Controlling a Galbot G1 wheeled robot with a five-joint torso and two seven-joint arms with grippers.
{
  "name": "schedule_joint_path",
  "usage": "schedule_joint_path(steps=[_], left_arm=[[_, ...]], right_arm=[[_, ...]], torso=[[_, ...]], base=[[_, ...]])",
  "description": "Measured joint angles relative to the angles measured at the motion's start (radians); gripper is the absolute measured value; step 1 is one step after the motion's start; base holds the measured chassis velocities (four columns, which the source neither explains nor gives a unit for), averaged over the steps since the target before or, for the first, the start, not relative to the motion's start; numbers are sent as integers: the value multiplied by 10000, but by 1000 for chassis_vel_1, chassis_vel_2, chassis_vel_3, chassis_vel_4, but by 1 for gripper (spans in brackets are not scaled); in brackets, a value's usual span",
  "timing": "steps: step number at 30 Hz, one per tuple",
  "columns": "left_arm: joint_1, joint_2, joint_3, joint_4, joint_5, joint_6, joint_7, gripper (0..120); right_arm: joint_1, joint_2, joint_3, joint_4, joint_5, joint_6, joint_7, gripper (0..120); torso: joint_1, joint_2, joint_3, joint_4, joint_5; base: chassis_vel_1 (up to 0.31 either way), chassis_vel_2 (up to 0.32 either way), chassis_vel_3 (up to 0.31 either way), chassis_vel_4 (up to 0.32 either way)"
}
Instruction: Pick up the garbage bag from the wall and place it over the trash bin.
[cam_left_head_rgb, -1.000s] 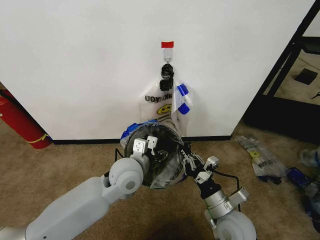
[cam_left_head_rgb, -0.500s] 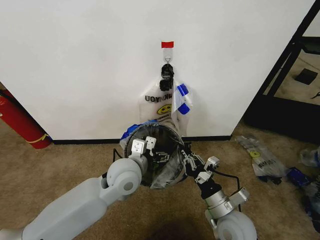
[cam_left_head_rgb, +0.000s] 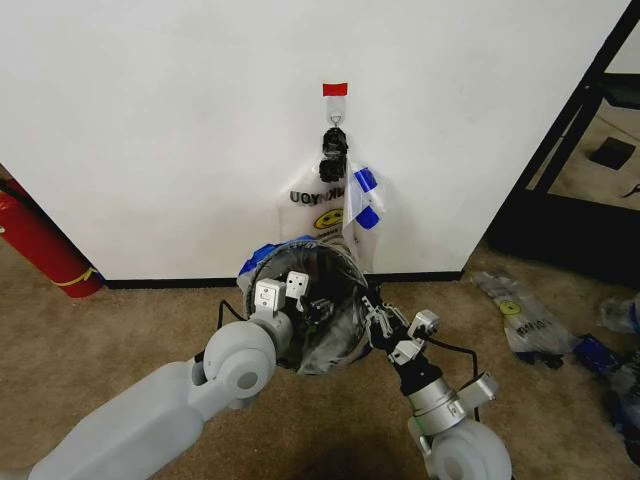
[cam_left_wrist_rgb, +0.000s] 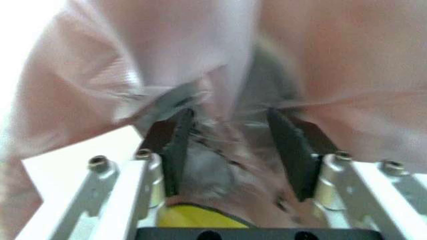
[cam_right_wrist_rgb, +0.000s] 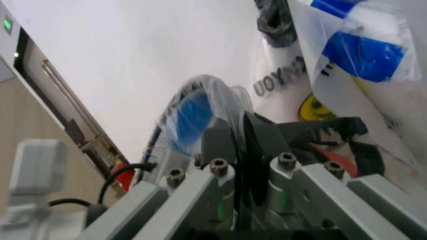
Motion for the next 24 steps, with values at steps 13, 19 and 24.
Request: schedule_joint_path(steps=[13,19,24], left_arm=[[-237,-54,233,306,315,-14,61,0],[-239,-140,211,301,74,-50,-38,0],[-241,-198,199,287,-76,-197,-114,0]], right_arm=[[72,-101,12,-3,35,-12,4,0],[130,-63,-19,-88,27,-18,4,0],[123,-58,-18,-103,17,-19,2,0]], torso=[[0,0,0,0,0],[0,0,0,1,0],[0,0,0,0,0]], base=[[0,0,0,0],[0,0,0,0],[0,0,0,0]])
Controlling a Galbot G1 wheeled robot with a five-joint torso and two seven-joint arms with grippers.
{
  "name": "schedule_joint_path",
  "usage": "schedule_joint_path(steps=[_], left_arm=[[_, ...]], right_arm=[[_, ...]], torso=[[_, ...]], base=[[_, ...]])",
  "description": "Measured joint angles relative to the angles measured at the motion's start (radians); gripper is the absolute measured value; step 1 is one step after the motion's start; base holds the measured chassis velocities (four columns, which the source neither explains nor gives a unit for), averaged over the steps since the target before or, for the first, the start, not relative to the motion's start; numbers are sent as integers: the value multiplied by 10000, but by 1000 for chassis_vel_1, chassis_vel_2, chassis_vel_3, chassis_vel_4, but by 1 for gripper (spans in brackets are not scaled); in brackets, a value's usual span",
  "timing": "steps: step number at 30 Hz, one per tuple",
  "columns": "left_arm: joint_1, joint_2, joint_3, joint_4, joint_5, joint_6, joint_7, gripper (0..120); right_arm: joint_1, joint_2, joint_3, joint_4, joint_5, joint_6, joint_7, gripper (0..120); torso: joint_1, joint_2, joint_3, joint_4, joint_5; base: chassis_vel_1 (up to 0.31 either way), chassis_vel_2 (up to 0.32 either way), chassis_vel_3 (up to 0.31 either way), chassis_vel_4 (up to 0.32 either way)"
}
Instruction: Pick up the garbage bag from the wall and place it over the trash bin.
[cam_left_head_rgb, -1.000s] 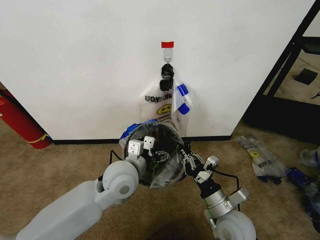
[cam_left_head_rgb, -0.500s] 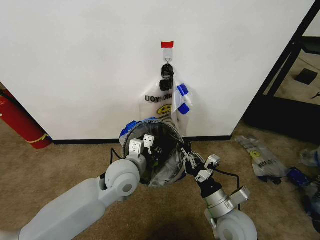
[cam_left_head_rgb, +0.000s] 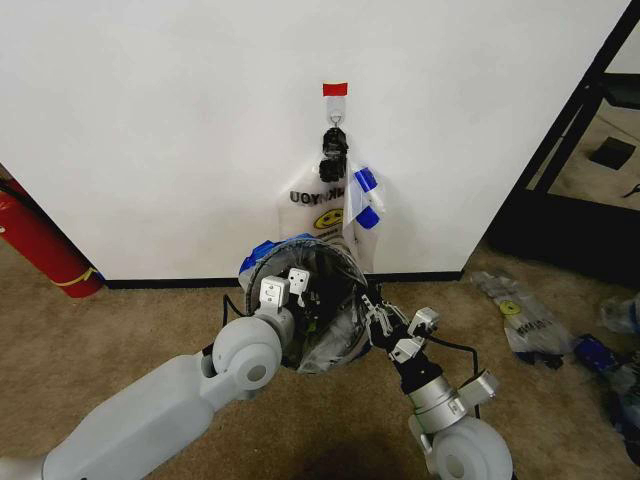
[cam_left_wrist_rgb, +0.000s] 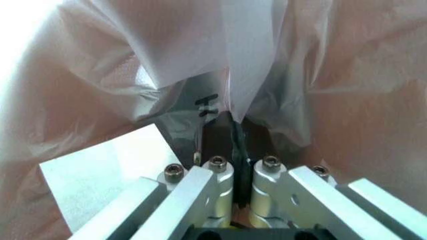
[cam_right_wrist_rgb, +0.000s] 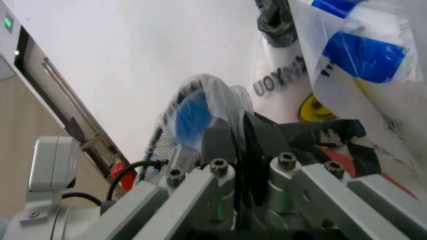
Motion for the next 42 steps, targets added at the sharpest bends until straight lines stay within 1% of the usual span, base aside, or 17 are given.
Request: schedule_joint_path(steps=[10,12,14,15,19,20,21,22,23,24,26,27,30,31,32,42], left_arm=[[30,122,-132,-157,50,270,-203,0],[30,223,-231,-258,59,393,-249,13],[39,339,-283,-353,58,452,-277,22],[39,339,-283,-353,58,452,-277,22],[148,442,-356,-537,-33,466,-287,38],[159,442,-358,-544,-38,458,-287,39],[170,422,-359,-540,-47,418,-287,37],[171,385,-347,-477,-34,289,-284,32],[171,385,-347,-477,-34,289,-284,32],[168,360,-331,-393,7,194,-255,29],[142,357,-325,-279,88,119,-171,20],[125,366,-325,-264,102,107,-139,14],[90,379,-313,-254,105,89,-106,3],[90,379,-313,-254,105,89,-106,3],[76,370,-307,-251,101,87,-103,0],[31,169,-151,-58,115,84,-100,0]], right_arm=[[1,1,13,-5,-1,-5,-1,0],[12,16,8,-5,-8,-6,-1,0],[7,19,7,-4,-20,-6,-1,0],[7,19,7,-4,-20,-6,-1,0],[-8,37,10,6,-39,-6,-2,0],[-10,38,10,9,-39,-6,-2,0],[-13,38,11,22,-41,-6,-2,0],[-17,38,13,39,-41,-6,-3,0],[-17,38,13,39,-41,-6,-3,0],[-24,36,19,54,-40,-6,-2,0],[-54,20,43,93,-38,-6,-3,0],[-73,6,65,118,-33,-7,-2,0],[-84,-10,90,128,-24,-6,-2,0],[-84,-10,90,128,-24,-6,-2,0],[-82,-7,90,128,-24,-6,-2,0],[-77,37,56,127,-29,-6,-2,0]], torso=[[0,0,0,0,0],[0,0,0,1,0],[0,0,0,1,0],[0,0,0,1,0],[0,0,0,1,0],[0,0,0,1,-1],[0,0,0,1,0],[0,0,0,0,0],[0,0,0,0,0],[0,0,0,0,-1],[0,0,0,1,0],[0,0,0,0,-1],[0,0,0,0,0],[0,0,0,0,0],[0,0,0,1,0],[0,0,0,1,0]], base=[[0,0,0,0],[0,0,0,0],[0,0,0,0],[0,0,0,0],[0,0,0,0],[0,0,0,0],[0,0,0,0],[0,0,0,0],[0,0,0,0],[0,0,0,0],[0,0,0,0],[0,0,0,0],[0,0,0,0],[0,0,0,0],[0,0,0,0],[0,0,0,0]])
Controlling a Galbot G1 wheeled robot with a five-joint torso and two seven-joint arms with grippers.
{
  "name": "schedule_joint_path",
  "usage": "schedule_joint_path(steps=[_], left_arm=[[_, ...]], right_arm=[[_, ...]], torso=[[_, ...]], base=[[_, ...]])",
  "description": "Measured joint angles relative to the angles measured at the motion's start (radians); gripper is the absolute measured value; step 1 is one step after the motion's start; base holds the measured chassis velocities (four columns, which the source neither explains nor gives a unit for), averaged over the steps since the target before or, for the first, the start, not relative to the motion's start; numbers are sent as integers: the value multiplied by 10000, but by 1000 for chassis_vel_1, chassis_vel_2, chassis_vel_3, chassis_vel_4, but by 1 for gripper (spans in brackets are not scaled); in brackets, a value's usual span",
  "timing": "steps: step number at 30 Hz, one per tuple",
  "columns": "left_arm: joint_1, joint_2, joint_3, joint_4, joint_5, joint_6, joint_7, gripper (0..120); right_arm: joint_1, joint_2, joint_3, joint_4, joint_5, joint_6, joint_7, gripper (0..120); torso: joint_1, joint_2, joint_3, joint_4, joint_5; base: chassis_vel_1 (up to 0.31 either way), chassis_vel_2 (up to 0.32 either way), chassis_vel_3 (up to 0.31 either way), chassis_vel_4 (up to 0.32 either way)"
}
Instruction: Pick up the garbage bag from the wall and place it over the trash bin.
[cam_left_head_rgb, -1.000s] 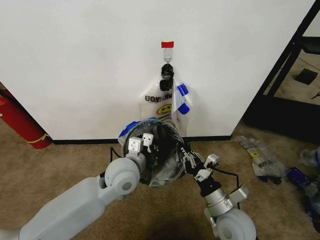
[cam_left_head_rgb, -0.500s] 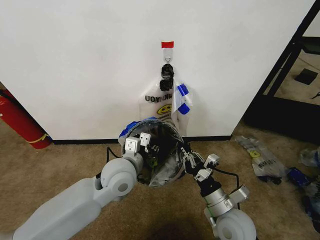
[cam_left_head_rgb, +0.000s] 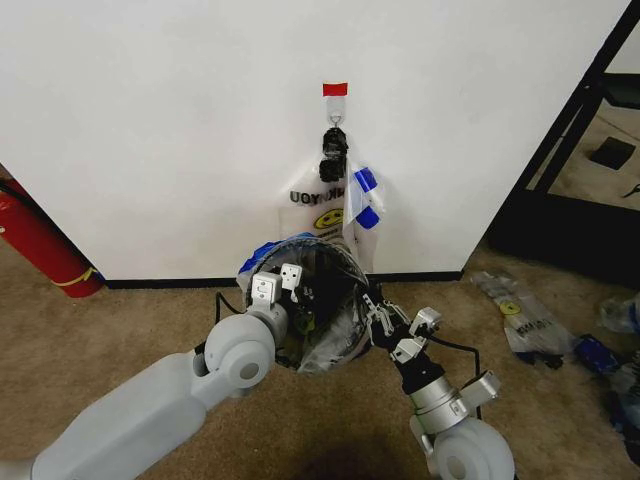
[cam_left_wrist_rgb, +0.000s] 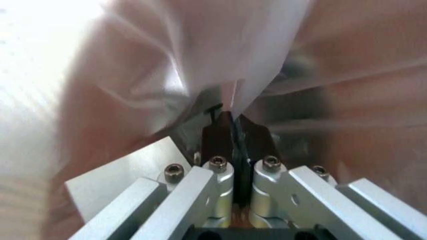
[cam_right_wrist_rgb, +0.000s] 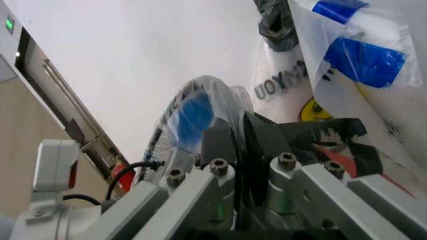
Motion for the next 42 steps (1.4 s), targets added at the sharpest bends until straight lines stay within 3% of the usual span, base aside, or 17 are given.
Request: schedule_joint_path(steps=[12,22,31,33,37,42], left_arm=[[-413,-340,363,662,235,6,45,0],[-20,199,44,-150,157,240,-18,0],[56,629,-175,-1100,-225,522,-138,34],[56,633,-177,-1141,-249,522,-138,38],[-1,480,-125,-1023,-338,322,-136,55],[-37,393,-73,-761,-341,51,-35,43]], right_arm=[[-145,-63,7,328,121,-35,-3,0],[16,-67,48,218,301,-69,120,0],[211,-103,150,-31,383,-80,224,0],[222,-102,156,-41,393,-80,228,0],[247,-77,153,-62,415,-83,243,0],[226,-76,153,-52,418,-86,249,0]], torso=[[0,0,0,-1,0],[0,0,0,0,0],[0,0,0,0,-1],[0,0,0,0,-1],[0,0,0,-1,0],[0,0,0,-2,0]], base=[[0,0,0,0],[0,0,0,0],[0,0,0,0],[0,0,0,0],[0,0,0,0],[0,0,0,0]])
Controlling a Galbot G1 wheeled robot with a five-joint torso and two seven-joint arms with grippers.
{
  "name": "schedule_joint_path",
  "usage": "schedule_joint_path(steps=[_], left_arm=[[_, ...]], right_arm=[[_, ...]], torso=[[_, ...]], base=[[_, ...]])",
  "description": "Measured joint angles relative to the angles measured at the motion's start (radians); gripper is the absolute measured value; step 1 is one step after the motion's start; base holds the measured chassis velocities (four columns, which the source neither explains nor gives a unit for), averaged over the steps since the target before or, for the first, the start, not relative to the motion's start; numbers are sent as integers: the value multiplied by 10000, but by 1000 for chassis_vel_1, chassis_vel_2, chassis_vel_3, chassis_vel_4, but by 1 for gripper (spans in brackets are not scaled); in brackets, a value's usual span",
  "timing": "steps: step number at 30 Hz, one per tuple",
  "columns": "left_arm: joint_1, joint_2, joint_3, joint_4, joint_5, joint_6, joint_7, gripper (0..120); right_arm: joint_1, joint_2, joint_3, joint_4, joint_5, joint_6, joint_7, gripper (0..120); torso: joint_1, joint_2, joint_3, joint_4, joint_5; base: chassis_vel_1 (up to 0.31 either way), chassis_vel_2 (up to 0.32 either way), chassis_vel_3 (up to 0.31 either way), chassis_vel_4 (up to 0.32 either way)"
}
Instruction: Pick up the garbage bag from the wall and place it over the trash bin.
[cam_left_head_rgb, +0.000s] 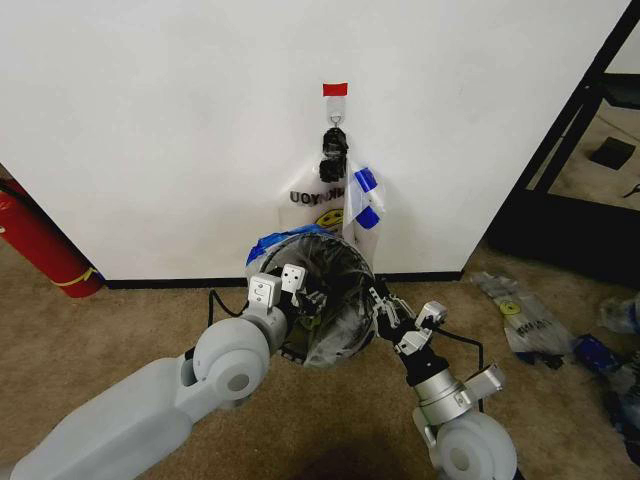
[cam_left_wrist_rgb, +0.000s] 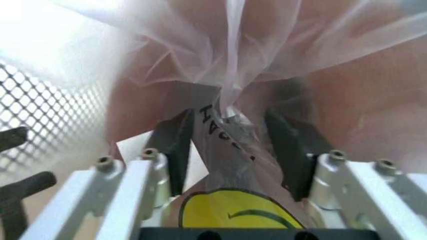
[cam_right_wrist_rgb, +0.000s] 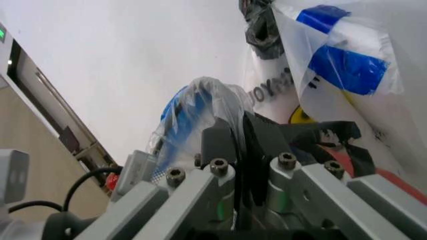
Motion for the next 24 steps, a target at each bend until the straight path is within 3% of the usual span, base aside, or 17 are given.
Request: schedule_joint_path(steps=[10,24], left_arm=[[-73,-49,51,111,-111,-104,46,4],[-463,-591,447,812,-6,-227,62,0]], right_arm=[[19,34,-30,-19,5,0,12,0],[-133,35,-111,199,-42,-11,0,0]], torso=[[0,0,0,1,0],[0,0,0,0,0]], base=[[0,0,0,0],[0,0,0,0]])
